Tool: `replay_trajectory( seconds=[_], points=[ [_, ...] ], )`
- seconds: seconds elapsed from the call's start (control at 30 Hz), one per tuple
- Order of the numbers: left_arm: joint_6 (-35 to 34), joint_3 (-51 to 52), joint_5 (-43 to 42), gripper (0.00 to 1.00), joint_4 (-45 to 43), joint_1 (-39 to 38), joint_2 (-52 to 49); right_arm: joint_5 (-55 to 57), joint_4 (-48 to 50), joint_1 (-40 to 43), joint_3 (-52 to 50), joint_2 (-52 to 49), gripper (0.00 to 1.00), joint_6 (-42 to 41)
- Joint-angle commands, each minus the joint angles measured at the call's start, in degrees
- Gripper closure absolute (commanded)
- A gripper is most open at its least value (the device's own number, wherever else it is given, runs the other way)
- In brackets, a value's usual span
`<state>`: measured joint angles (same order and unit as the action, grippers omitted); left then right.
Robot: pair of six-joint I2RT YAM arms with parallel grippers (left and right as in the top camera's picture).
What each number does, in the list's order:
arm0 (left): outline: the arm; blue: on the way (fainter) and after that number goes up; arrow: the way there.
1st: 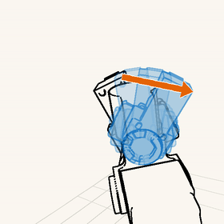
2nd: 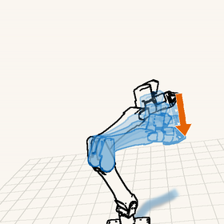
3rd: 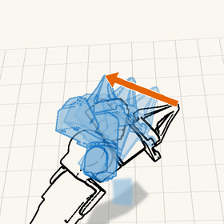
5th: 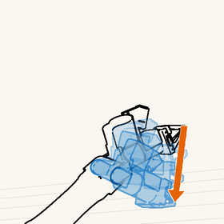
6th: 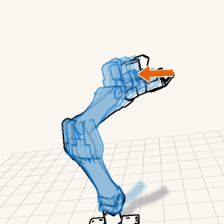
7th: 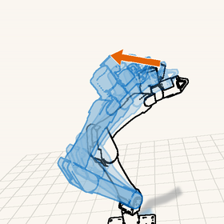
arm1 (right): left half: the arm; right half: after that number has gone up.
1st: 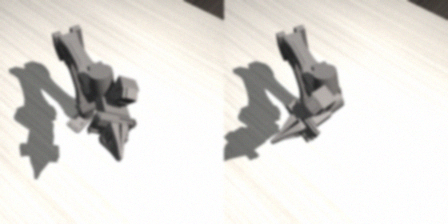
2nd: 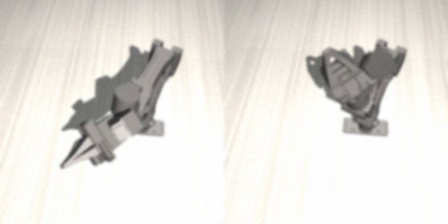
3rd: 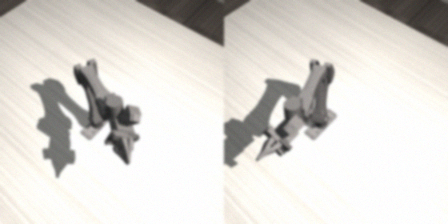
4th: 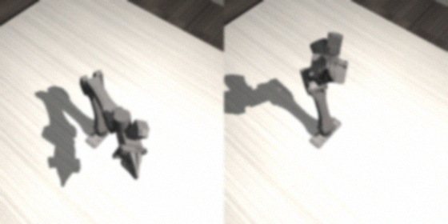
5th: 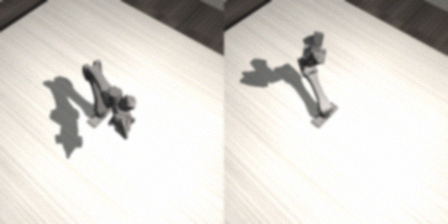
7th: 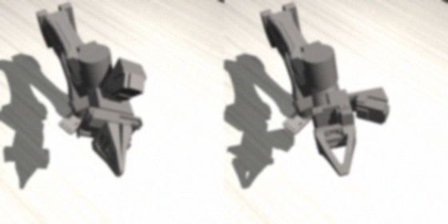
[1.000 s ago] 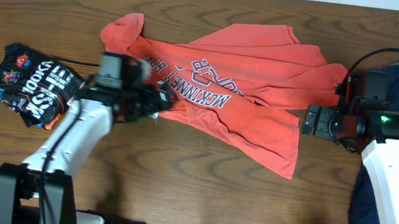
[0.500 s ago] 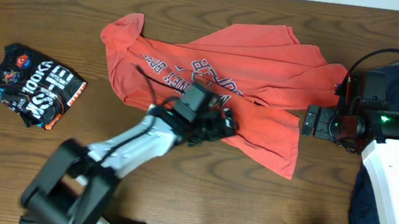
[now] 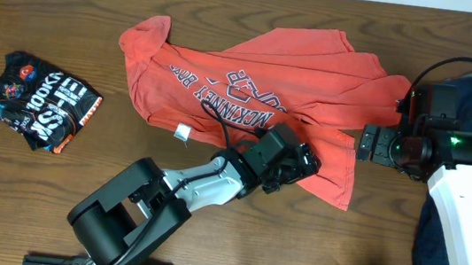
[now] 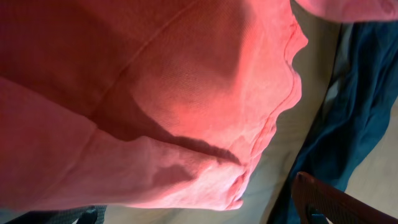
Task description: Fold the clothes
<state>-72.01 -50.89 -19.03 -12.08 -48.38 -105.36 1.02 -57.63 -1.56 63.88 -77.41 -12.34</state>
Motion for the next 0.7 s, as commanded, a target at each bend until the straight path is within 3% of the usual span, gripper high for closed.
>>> replay_trajectory(
  seconds=[0.0, 0.2, 0.33, 0.5, 0.67],
  points=[
    [-6.99, 0.85, 5.55, 0.05, 1.55, -1.4, -3.67, 0.02, 0.0, 0.44, -0.04, 0.57, 0.01, 0.55],
    [-8.96, 0.85, 13.55, 0.08, 0.83, -1.79, -5.2, 0.02, -0.02, 0.44, -0.04, 0.57, 0.01, 0.55],
    [-14.56, 0.85, 15.5, 0.16, 0.76, -1.81, -6.86, -0.15, -0.04, 0.44, -0.04, 0.57, 0.01, 0.55],
    [-16.61, 0.85, 18.05, 0.44, 0.52, -1.79, -8.55, -1.27, -0.02, 0.44, -0.04, 0.57, 0.01, 0.57],
    [-11.65, 0.85, 18.1, 0.94, 0.63, -1.79, -8.63, -1.25, 0.0, 0.44, -0.04, 0.57, 0.01, 0.57]
  ],
)
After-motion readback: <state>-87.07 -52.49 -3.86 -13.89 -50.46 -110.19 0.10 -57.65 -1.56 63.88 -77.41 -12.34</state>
